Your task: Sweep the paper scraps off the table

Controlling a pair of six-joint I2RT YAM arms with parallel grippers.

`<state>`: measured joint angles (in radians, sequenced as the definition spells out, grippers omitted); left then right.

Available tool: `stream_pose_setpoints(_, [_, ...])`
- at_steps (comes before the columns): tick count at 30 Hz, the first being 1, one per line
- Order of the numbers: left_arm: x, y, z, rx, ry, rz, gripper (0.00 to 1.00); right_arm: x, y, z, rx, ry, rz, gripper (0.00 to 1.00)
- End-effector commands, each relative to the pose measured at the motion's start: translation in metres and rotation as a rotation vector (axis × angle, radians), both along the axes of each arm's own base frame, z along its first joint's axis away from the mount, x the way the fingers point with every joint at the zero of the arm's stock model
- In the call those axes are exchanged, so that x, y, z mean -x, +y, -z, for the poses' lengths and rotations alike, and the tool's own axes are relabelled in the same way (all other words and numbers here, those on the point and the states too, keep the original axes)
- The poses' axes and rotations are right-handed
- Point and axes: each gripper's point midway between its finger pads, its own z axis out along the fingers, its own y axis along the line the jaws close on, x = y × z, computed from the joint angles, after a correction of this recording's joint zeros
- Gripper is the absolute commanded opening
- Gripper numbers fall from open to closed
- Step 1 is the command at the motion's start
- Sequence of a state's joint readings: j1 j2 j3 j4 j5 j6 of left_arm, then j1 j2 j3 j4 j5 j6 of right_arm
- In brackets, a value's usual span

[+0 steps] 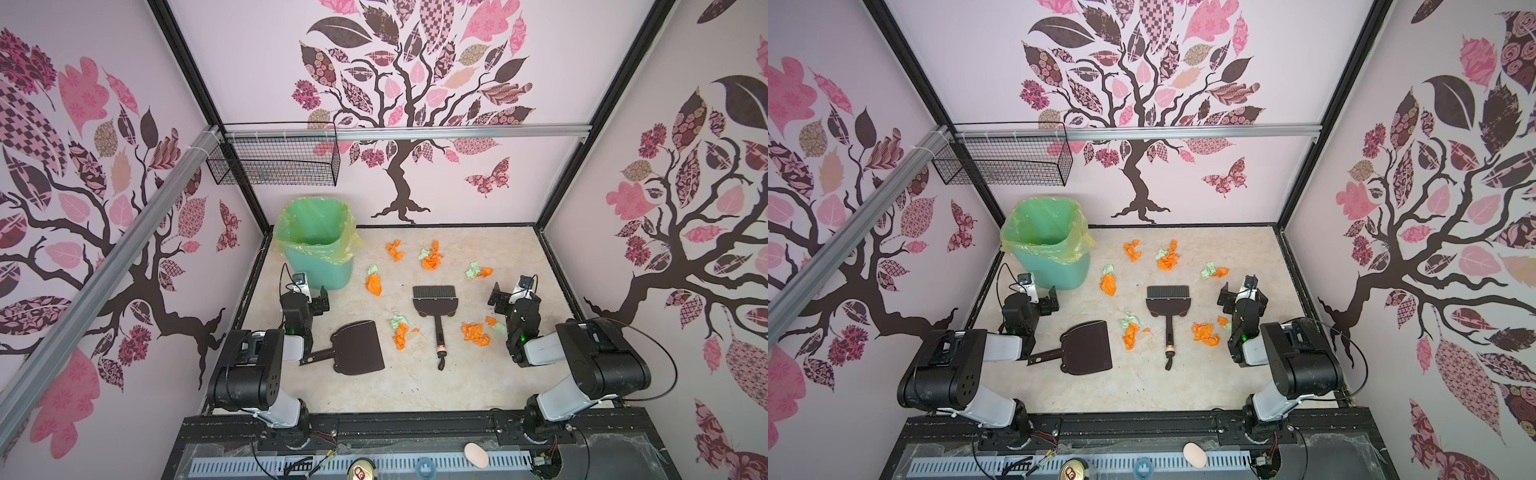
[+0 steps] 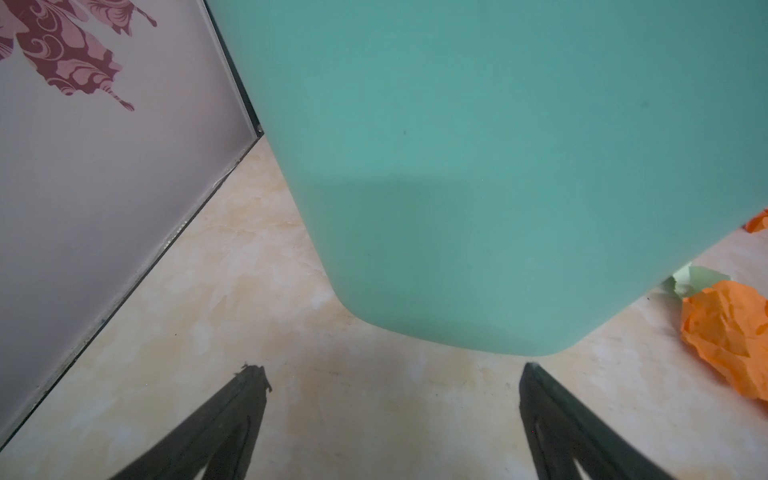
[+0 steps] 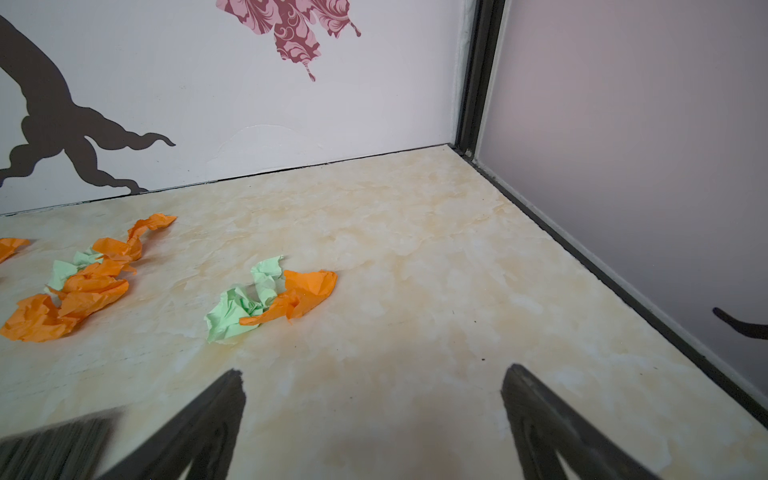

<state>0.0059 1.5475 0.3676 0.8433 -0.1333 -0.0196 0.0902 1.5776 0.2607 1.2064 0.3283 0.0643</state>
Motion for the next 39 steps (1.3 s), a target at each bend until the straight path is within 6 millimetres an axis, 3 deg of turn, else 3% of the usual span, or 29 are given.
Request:
stream_pose_setpoints(1, [-0.007, 0.001, -0.008, 0.009, -0.028, -0.005, 0.97, -0.002, -0.003, -0.005, -0.001, -0.012, 0.015, 1.0])
stream_pose_setpoints(6, [-0.007, 0.001, -0.009, 0.01, -0.031, -0.005, 0.97, -0.002, -0.003, -0.005, 0.0, -0.011, 0.014, 0.99])
stream_pose_setpoints(8, [-0.007, -0.001, -0.01, 0.012, -0.036, 0.005, 0.93, -0.002, -0.002, -0.005, 0.0, -0.013, 0.014, 1.0])
stream_pose_setpoints(12, [-0.009, -0.007, -0.029, 0.02, -0.038, 0.051, 0.87, -0.002, -0.003, -0.006, -0.001, -0.014, 0.015, 1.0])
stream_pose_setpoints(15, [-0.011, 0.0, -0.062, 0.03, 0.011, 0.048, 0.84, -0.002, -0.002, -0.005, -0.001, -0.013, 0.013, 0.99])
stream_pose_setpoints(18, [-0.007, 0.006, -0.112, 0.012, -0.072, 0.045, 0.84, -0.002, -0.003, -0.006, -0.002, -0.014, 0.014, 0.99])
stream_pose_setpoints(22, [0.006, -0.018, -0.157, -0.032, -0.089, 0.209, 0.86, -0.002, -0.002, -0.006, -0.005, -0.018, 0.012, 1.0])
stream_pose_setpoints(24, [0.016, -0.028, -0.169, -0.048, -0.067, 0.271, 0.89, -0.002, -0.002, -0.012, 0.001, -0.034, 0.009, 0.99])
stream_pose_setpoints(27, [0.035, -0.037, -0.183, -0.121, -0.041, 0.344, 0.93, 0.006, -0.009, -0.04, -0.002, -0.064, 0.056, 1.0])
stream_pose_setpoints(30, [0.055, -0.037, -0.179, -0.184, -0.001, 0.372, 0.95, 0.023, -0.024, -0.077, -0.219, -0.08, 0.177, 1.0])
stream_pose_setpoints(32, [0.071, -0.04, -0.166, -0.199, 0.031, 0.406, 0.97, 0.031, 0.002, -0.101, -0.323, -0.017, 0.04, 1.0])
stream_pose_setpoints(34, [0.087, -0.046, -0.152, -0.188, 0.044, 0.434, 0.97, 0.048, 0.044, -0.128, -0.411, -0.011, -0.199, 1.0])
stream_pose_setpoints(36, [0.099, -0.051, -0.139, -0.166, 0.056, 0.453, 0.97, 0.064, 0.072, -0.135, -0.493, 0.056, -0.285, 1.0])
stream_pose_setpoints(39, [0.112, -0.056, -0.122, -0.114, 0.083, 0.464, 0.97, 0.094, 0.119, -0.136, -0.347, 0.212, -0.292, 1.0])
